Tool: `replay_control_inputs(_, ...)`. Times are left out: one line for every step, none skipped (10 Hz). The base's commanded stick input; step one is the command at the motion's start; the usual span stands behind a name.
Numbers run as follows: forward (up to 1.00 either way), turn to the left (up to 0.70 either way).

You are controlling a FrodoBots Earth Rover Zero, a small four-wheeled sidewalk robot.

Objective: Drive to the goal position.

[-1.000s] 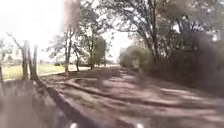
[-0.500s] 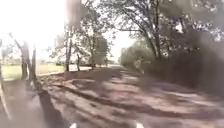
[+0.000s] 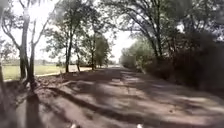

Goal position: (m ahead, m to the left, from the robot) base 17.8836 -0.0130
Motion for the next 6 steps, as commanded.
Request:
replay_control_inputs(0.63,0.00)
replay_control_inputs(0.63,0.00)
replay_control_inputs(0.63,0.00)
replay_control_inputs(0.63,0.00)
replay_control_inputs(0.63,0.00)
replay_control_inputs(0.63,0.00)
